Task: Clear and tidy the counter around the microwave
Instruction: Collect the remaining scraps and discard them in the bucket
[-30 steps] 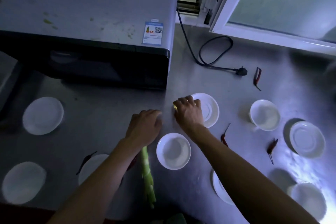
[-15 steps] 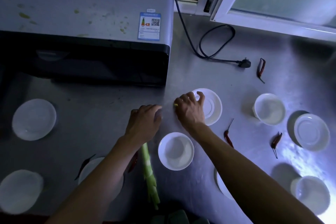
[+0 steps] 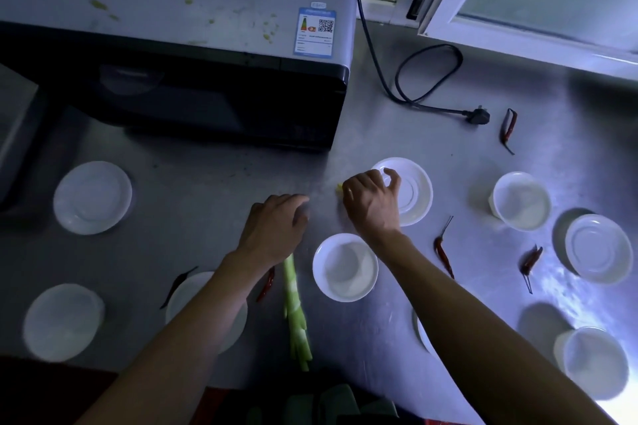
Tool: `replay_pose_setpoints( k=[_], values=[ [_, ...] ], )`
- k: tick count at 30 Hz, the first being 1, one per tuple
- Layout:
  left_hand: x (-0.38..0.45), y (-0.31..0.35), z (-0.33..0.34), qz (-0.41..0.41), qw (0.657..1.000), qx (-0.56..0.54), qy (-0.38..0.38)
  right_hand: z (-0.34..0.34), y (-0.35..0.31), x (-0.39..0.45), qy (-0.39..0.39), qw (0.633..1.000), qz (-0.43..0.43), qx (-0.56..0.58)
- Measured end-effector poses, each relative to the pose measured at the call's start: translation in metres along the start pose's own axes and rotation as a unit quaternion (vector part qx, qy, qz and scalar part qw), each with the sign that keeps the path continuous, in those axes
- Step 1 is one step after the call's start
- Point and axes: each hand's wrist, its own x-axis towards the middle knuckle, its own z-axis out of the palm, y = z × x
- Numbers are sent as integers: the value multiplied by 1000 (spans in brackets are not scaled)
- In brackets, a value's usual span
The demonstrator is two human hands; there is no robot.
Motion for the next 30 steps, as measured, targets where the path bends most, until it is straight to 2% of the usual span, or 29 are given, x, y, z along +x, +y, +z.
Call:
replay_pose_setpoints(
  k=[9,17,24,30],
  values=[
    [-23,17,-13,63,998,-1,-10,-44,-10,-56,28,998,58,21],
    [-40,57,-3,177,983,15,-40,-83,-7,-144,83,977,190,47],
    [-65,120,37,301,948,33,-94,-113,-4,-251,119,934,334,43],
    [-119,188,96,400,897,96,-161,-129,3,-360,128,883,449,47]
  ],
)
